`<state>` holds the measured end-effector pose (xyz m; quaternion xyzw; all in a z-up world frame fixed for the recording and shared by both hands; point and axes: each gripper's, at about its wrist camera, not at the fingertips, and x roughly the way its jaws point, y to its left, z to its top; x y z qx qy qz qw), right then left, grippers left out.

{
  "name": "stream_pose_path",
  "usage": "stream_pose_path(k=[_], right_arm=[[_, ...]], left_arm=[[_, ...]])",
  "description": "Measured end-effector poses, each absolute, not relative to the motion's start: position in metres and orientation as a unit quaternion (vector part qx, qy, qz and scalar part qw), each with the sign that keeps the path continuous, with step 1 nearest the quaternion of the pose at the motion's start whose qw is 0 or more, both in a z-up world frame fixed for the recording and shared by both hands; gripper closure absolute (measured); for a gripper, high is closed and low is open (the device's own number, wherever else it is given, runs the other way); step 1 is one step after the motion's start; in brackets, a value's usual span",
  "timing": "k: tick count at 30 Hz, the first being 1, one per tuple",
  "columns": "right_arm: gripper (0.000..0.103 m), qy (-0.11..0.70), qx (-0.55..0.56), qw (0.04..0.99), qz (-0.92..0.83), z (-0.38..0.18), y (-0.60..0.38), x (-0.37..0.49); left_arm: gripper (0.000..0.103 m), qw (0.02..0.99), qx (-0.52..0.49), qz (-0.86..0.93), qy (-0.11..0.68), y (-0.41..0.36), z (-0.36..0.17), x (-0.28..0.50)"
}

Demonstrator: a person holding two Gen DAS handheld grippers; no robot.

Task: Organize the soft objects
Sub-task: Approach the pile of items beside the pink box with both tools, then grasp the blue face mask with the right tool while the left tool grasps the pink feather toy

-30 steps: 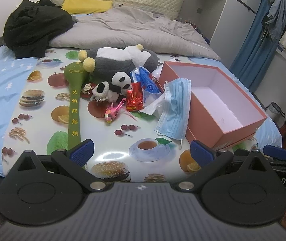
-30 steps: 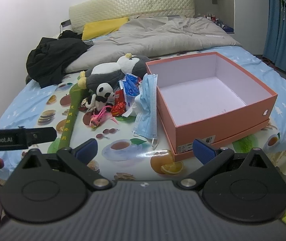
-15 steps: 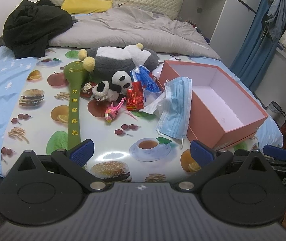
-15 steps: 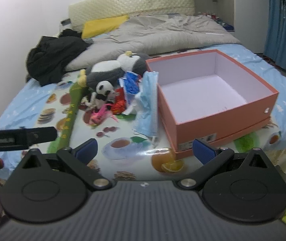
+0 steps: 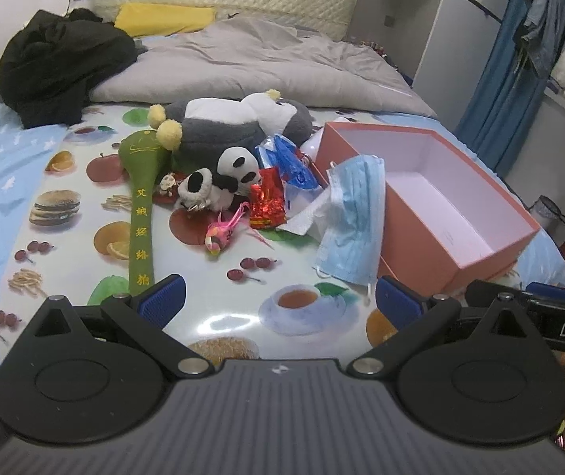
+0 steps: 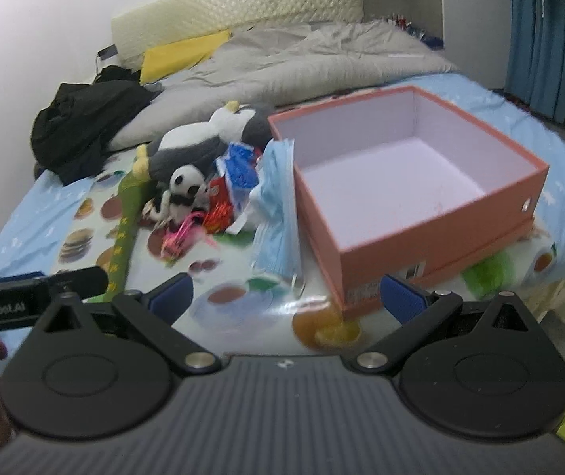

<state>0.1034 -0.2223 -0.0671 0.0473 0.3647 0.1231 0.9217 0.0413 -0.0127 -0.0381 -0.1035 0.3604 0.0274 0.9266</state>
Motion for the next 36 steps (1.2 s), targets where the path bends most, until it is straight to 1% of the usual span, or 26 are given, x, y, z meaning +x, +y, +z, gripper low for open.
stream_pose_path(k=[2,3,5,6,8,10,14,20,26,33,36], right_arm=[[0.001,0.361,0.043,0.924,0.122,-0.068,-0.219,0.108],[0.003,0.360,0.037,0.924,0.124,-0.070,-0.216,0.111],[0.012,0.366,0.032,0.922,0.120,-0.074,-0.213,0.117],[0.014,0.370,0.035,0.920,0.123,-0.076,-0.211,0.120],[0.029,0.377,0.036,0.916,0.130,-0.082,-0.207,0.123],[0.033,0.378,0.026,0.915,0.138,-0.087,-0.200,0.124],[0.036,0.380,0.019,0.913,0.147,-0.099,-0.186,0.129],[0.032,0.375,0.017,0.917,0.132,-0.121,-0.172,0.141],[0.032,0.387,0.008,0.913,0.128,-0.142,-0.156,0.161],[0.032,0.394,-0.016,0.912,0.115,-0.167,-0.136,0.184],[0.032,0.401,-0.030,0.909,0.110,-0.181,-0.129,0.191]], left_arm=[[0.000,0.926,-0.107,0.031,0.361,-0.008,-0.041,0.051],[0.000,0.924,-0.109,0.032,0.364,-0.006,-0.042,0.055],[0.001,0.922,-0.114,0.029,0.368,-0.003,-0.045,0.063],[0.001,0.923,-0.112,0.028,0.368,-0.002,-0.046,0.066],[0.001,0.923,-0.106,0.030,0.368,-0.002,-0.050,0.071],[0.001,0.920,-0.104,0.028,0.377,0.000,-0.057,0.079],[0.001,0.919,-0.107,0.024,0.380,0.006,-0.068,0.094],[0.003,0.926,-0.089,0.029,0.367,0.016,-0.078,0.113],[0.012,0.921,-0.076,0.029,0.381,0.024,-0.100,0.141],[0.013,0.910,-0.077,0.048,0.405,0.038,-0.138,0.173],[0.018,0.904,-0.093,0.060,0.412,0.049,-0.156,0.186]])
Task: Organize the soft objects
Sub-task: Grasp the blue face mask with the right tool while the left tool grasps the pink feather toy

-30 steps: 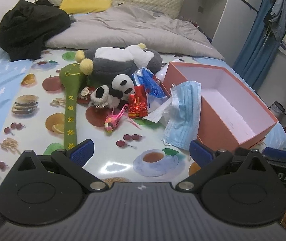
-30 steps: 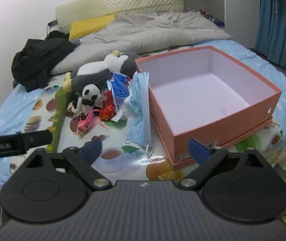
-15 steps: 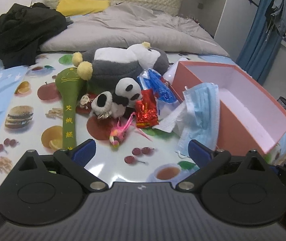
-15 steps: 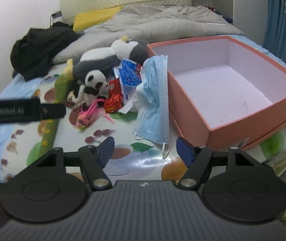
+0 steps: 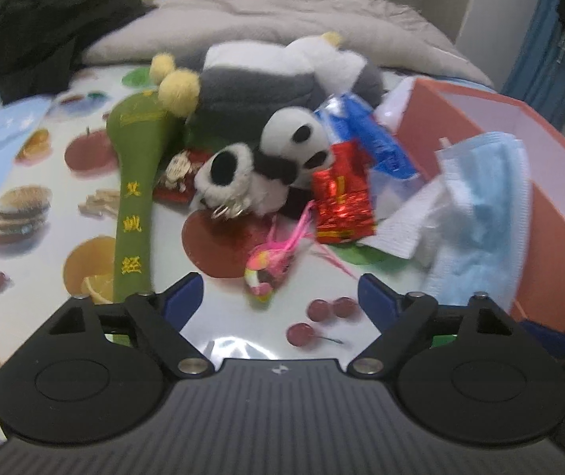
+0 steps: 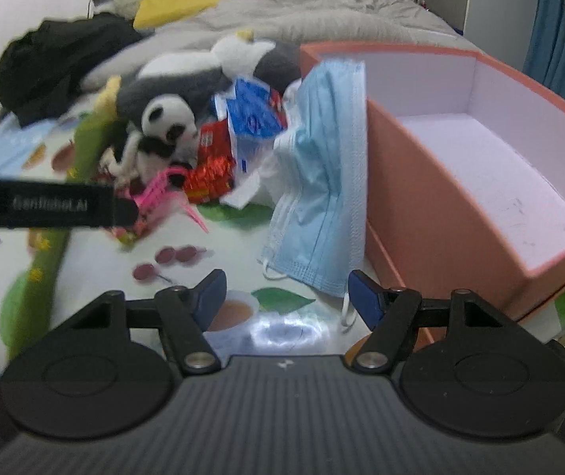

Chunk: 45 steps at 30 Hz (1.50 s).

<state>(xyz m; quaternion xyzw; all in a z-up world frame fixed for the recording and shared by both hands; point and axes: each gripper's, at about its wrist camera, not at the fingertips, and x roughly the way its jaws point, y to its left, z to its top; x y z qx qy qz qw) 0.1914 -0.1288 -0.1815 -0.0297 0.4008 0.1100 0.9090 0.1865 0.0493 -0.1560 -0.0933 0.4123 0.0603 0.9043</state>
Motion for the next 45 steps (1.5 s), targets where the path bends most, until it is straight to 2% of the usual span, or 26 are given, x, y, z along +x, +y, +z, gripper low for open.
stream_pose_path(k=[3,6,11,14,16,20,22,24,26,27,29,32,35,45], right_arm=[[0.033,0.400,-0.040,0.911,0.090,-0.192,-0.125,0.197],[0.034,0.391,-0.048,0.916,0.074,-0.196,-0.125,0.204],[0.034,0.378,-0.068,0.922,0.058,-0.198,-0.116,0.209],[0.036,0.372,-0.079,0.924,0.046,-0.204,-0.111,0.215],[0.038,0.372,-0.082,0.924,0.041,-0.208,-0.108,0.219],[0.039,0.372,-0.098,0.922,0.045,-0.220,-0.101,0.229],[0.041,0.367,-0.099,0.924,0.050,-0.225,-0.100,0.231],[0.047,0.358,-0.107,0.926,0.056,-0.226,-0.099,0.231],[0.061,0.354,-0.111,0.926,0.061,-0.226,-0.099,0.233],[0.063,0.357,-0.107,0.925,0.068,-0.226,-0.100,0.235],[0.082,0.368,-0.086,0.922,0.084,-0.223,-0.104,0.237],[0.092,0.373,-0.077,0.920,0.092,-0.220,-0.108,0.234],[0.096,0.378,-0.061,0.918,0.103,-0.215,-0.114,0.229],[0.097,0.376,-0.042,0.914,0.147,-0.182,-0.128,0.210]], left_arm=[[0.019,0.901,-0.108,0.066,0.414,0.059,-0.168,0.196],[0.027,0.898,-0.111,0.068,0.421,0.062,-0.175,0.205],[0.031,0.900,-0.088,0.058,0.424,0.058,-0.178,0.217],[0.039,0.901,-0.080,0.050,0.424,0.055,-0.182,0.223],[0.048,0.900,-0.077,0.047,0.427,0.054,-0.185,0.227],[0.058,0.900,-0.071,0.052,0.427,0.053,-0.190,0.230],[0.066,0.900,-0.072,0.058,0.427,0.055,-0.190,0.231],[0.068,0.898,-0.082,0.060,0.429,0.058,-0.190,0.230],[0.069,0.897,-0.086,0.062,0.429,0.059,-0.190,0.229],[0.069,0.897,-0.086,0.063,0.429,0.059,-0.190,0.228],[0.069,0.897,-0.090,0.066,0.427,0.058,-0.188,0.226],[0.069,0.897,-0.101,0.068,0.425,0.056,-0.184,0.218],[0.069,0.897,-0.101,0.070,0.424,0.049,-0.179,0.208],[0.069,0.899,-0.128,0.077,0.411,0.041,-0.151,0.177]])
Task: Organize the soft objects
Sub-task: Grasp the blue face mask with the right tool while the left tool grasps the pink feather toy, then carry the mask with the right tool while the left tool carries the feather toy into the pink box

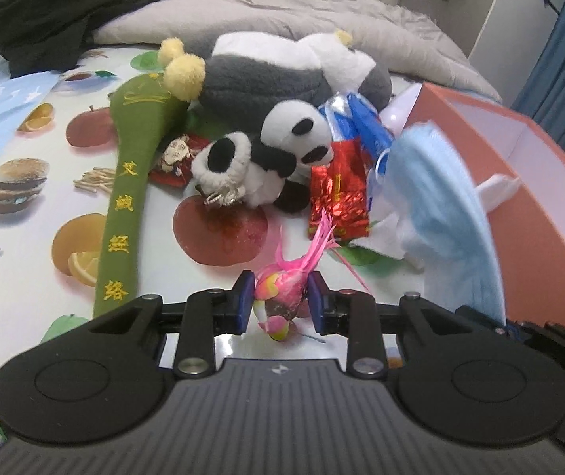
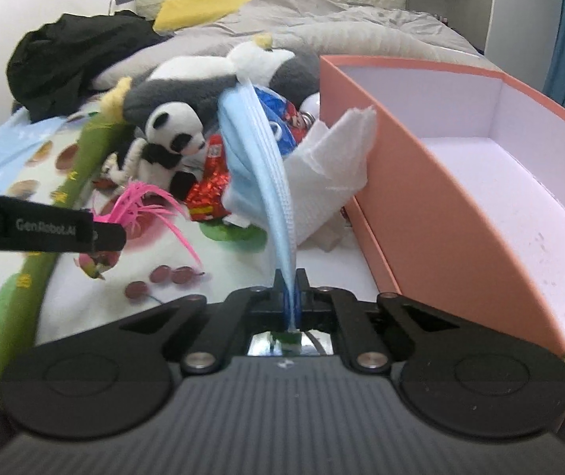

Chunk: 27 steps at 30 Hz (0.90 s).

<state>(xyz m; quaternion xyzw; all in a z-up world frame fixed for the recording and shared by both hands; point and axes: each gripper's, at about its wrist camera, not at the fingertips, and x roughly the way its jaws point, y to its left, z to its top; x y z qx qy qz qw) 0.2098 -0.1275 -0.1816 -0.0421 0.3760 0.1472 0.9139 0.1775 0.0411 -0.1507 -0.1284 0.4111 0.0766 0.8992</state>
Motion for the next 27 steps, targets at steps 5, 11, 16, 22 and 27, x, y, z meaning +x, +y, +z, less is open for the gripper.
stream_pose_path(k=[5,11,16,22,27], right_arm=[[0.097,0.378,-0.036,0.910,0.166,-0.160,-0.134,0.204],[0.098,0.367,-0.034,0.911,0.184,-0.121,-0.145,0.203],[0.098,0.356,-0.022,0.916,0.186,-0.088,-0.159,0.205],[0.098,0.330,-0.009,0.927,0.181,-0.049,-0.178,0.210],[0.097,0.309,0.006,0.937,0.163,-0.027,-0.204,0.220]], left_arm=[[0.069,0.902,-0.145,0.077,0.400,0.039,-0.124,0.168],[0.069,0.903,-0.165,0.066,0.392,0.032,-0.087,0.163],[0.069,0.910,-0.155,0.049,0.382,0.019,-0.051,0.168],[0.069,0.922,-0.147,0.020,0.358,-0.001,-0.010,0.182],[0.069,0.930,-0.141,-0.008,0.340,-0.027,0.016,0.200]])
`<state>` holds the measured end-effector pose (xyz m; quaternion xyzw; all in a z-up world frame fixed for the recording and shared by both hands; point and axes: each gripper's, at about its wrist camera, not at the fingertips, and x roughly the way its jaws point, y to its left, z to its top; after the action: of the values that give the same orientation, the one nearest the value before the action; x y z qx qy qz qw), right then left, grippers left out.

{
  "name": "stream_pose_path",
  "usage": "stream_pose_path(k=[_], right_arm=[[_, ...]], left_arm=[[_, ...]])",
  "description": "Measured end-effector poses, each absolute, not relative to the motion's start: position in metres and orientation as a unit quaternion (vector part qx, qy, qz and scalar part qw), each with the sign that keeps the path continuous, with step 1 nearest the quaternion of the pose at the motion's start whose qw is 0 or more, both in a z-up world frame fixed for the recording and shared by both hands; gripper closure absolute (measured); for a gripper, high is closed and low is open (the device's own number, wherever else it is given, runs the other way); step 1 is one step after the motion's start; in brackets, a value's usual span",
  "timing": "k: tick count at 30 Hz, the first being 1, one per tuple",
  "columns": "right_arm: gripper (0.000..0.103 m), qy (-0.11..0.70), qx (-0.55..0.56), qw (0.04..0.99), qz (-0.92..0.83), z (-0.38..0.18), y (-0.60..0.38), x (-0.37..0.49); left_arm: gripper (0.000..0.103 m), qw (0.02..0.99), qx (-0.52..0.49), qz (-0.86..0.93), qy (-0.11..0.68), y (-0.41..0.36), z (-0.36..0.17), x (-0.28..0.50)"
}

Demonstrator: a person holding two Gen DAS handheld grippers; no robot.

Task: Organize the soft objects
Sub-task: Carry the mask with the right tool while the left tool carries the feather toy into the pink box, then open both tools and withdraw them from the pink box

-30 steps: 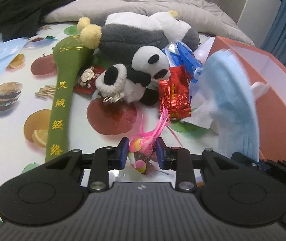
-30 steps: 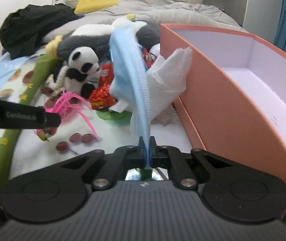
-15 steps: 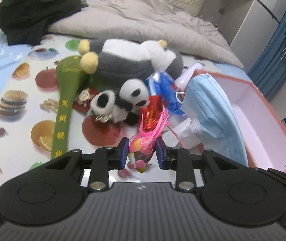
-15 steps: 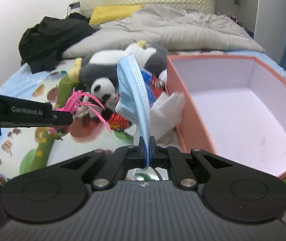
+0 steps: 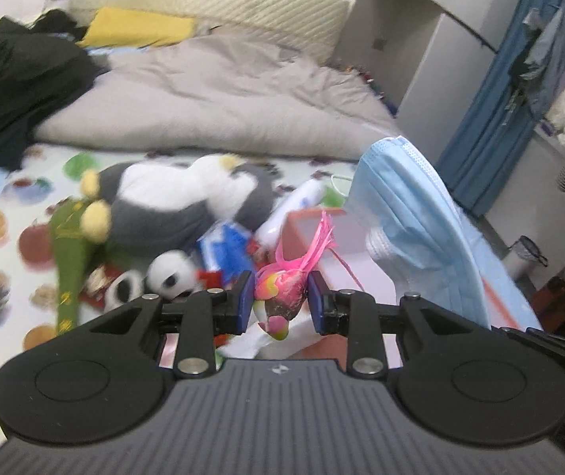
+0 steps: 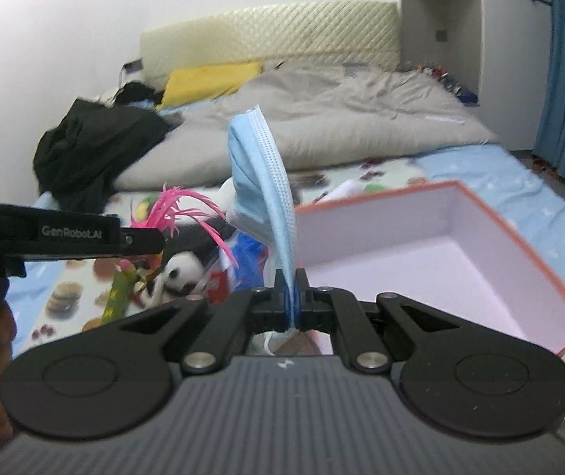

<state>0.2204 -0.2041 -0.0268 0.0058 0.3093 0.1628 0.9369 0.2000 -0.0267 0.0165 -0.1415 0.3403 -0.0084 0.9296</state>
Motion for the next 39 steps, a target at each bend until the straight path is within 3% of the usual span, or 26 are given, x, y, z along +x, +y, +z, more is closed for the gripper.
stream_pose_path(k=[9,29,31,32,33,35,37,39], right_arm=[[0.097,0.311,0.032,0.944,0.102,-0.025,-0.265,0.248],[0.095,0.450,0.072,0.890,0.027,-0.128,-0.331,0.316],[0.094,0.459,0.082,0.884,0.028,-0.132,-0.334,0.318],[0.091,0.462,0.082,0.882,0.031,-0.134,-0.334,0.321],[0.088,0.464,0.078,0.882,0.032,-0.135,-0.333,0.321],[0.057,0.464,0.077,0.882,0.032,-0.133,-0.333,0.319],[0.043,0.454,0.074,0.887,0.033,-0.127,-0.332,0.316],[0.043,0.445,0.069,0.892,0.032,-0.120,-0.332,0.311]], left_arm=[[0.069,0.927,-0.127,-0.064,0.347,-0.092,0.021,0.248],[0.069,0.860,-0.071,-0.150,0.483,-0.180,-0.092,0.359],[0.064,0.858,-0.062,-0.150,0.488,-0.183,-0.095,0.363],[0.060,0.856,-0.059,-0.149,0.491,-0.184,-0.095,0.365],[0.050,0.855,-0.060,-0.150,0.493,-0.183,-0.096,0.367],[0.043,0.857,-0.063,-0.150,0.489,-0.183,-0.093,0.364],[0.043,0.861,-0.060,-0.149,0.482,-0.182,-0.088,0.361],[0.043,0.866,-0.058,-0.148,0.474,-0.180,-0.080,0.355]])
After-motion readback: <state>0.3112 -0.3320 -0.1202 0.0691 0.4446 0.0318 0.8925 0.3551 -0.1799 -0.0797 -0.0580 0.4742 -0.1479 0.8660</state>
